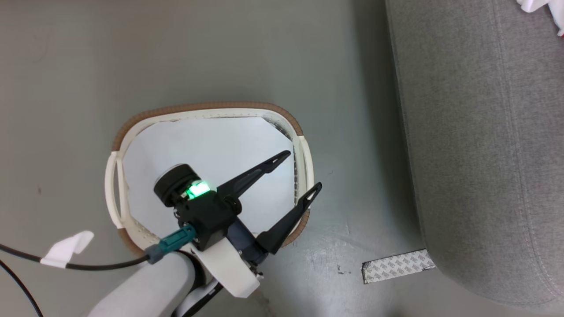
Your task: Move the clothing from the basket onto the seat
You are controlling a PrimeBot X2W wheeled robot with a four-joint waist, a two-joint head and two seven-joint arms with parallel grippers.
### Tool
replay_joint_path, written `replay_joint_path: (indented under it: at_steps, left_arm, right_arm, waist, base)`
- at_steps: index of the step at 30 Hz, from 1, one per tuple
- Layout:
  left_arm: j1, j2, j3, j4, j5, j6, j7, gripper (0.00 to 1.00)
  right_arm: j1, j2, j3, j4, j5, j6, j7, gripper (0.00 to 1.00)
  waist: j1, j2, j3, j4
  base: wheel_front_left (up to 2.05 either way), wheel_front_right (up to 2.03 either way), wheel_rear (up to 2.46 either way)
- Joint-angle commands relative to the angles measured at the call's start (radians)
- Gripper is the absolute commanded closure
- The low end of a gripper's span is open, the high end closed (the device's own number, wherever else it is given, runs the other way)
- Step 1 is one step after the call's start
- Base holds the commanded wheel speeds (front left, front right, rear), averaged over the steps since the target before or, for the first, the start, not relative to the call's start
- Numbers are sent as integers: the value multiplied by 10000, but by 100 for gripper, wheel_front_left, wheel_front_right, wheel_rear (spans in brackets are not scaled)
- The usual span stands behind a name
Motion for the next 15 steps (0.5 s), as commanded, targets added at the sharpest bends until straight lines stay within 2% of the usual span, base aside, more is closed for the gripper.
replay_joint_path:
  at_steps: [1,5,6,7,9,15]
  left_arm:
    - [116,59,23,-75,37,34,30,0]
    - [225,163,45,-161,-73,147,136,0]
    - [237,171,58,-181,-97,182,167,0]
    - [266,166,56,-194,-119,210,168,0]
    - [345,133,48,-162,-160,243,124,0]
    - [629,-13,131,96,-383,371,-288,0]
  right_arm:
    - [190,-26,-4,168,-65,-26,-32,100]
    - [536,379,-68,878,38,-26,26,100]
    - [598,464,-89,1021,24,-25,62,96]
    - [649,567,-58,1132,13,-25,113,71]
    - [707,674,71,1238,-123,-26,85,0]
    - [1223,891,469,1138,-224,-25,-98,0]
  waist:
    - [-2,1,-47,-48]
    - [-2,1,-205,-163]
    - [-2,1,-251,-193]
    - [-2,1,-312,-220]
    - [-2,1,-472,-258]
    - [-2,1,-1221,-292]
  base:
    - [0,0,0]
    - [0,0,0]
    - [0,0,0]
    - [0,0,0]
    - [0,0,0]
    - [0,0,0]
